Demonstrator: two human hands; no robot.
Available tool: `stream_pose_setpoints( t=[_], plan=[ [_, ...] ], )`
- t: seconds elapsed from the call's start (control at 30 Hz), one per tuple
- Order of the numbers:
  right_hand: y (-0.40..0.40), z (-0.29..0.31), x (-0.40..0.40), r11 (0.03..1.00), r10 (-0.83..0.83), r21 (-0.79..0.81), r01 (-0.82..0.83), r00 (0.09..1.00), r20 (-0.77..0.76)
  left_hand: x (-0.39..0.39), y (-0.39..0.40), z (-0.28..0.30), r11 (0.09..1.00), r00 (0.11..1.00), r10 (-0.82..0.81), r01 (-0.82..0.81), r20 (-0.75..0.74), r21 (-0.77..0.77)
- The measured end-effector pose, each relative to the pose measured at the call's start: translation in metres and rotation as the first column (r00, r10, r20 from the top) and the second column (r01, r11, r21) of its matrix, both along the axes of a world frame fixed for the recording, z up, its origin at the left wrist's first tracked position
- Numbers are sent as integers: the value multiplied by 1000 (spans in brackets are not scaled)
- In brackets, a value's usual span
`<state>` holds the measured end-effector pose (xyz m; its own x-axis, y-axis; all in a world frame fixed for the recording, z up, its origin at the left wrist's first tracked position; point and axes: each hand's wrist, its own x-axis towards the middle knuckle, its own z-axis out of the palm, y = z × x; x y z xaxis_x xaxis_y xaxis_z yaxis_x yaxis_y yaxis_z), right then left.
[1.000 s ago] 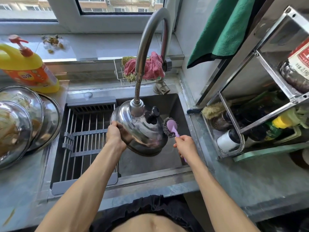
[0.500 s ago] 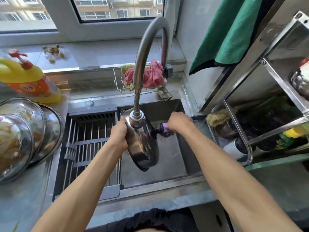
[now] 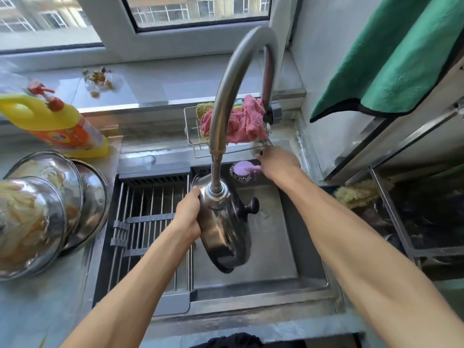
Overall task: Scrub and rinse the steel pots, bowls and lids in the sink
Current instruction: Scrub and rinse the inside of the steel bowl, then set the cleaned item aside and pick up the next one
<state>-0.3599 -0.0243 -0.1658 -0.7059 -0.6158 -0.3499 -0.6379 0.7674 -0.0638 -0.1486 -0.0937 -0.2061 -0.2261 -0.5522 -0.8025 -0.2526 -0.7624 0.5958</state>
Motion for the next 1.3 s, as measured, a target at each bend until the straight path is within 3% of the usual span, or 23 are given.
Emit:
stream_pose_setpoints(
  t=[0.1, 0.23, 0.33, 0.53, 0.77, 0.83, 0.97, 1.07, 1.13, 1.23, 1.3],
  plan=[
    [-10, -2, 3, 1000, -10, -24, 10, 1000, -11, 9, 1, -7, 1000, 1000, 28, -28, -6, -4],
    [2, -8, 10, 988, -91, -116, 107, 987, 130, 15, 12, -10, 994, 997, 51, -45, 58, -100],
    [39, -24, 25, 986, -125, -84, 145, 971, 205, 19, 23, -10, 989, 996, 22, -9, 92, -146],
    [120, -57, 54, 908, -311, -173, 383, 890, 333, 22, 38, -11, 971, 980, 84, -40, 179, -237],
    [165, -81, 95, 832, -465, -74, 551, 763, 449, 43, 43, -7, 958, 966, 254, -243, 54, -149],
    [172, -91, 110, 757, -516, -77, 649, 665, 540, 63, 42, -6, 949, 950, 312, -313, -26, -46],
    [172, -92, 135, 481, -524, -48, 875, 331, 784, 105, 38, -12, 935, 907, 355, -346, -227, 80],
    [163, -81, 157, 382, -286, 93, 919, 22, 958, 134, 30, -23, 917, 881, 397, -366, -257, 160],
    [155, -79, 170, 343, -92, 199, 918, -178, 980, 150, 26, -32, 918, 897, 379, -333, -228, 215],
    [139, -76, 190, 269, 23, 302, 914, -320, 947, 167, 29, -30, 928, 910, 355, -316, -214, 198],
    [132, -73, 200, 230, 44, 317, 920, -335, 941, 172, 25, -25, 942, 918, 334, -318, -213, 109]
  ],
)
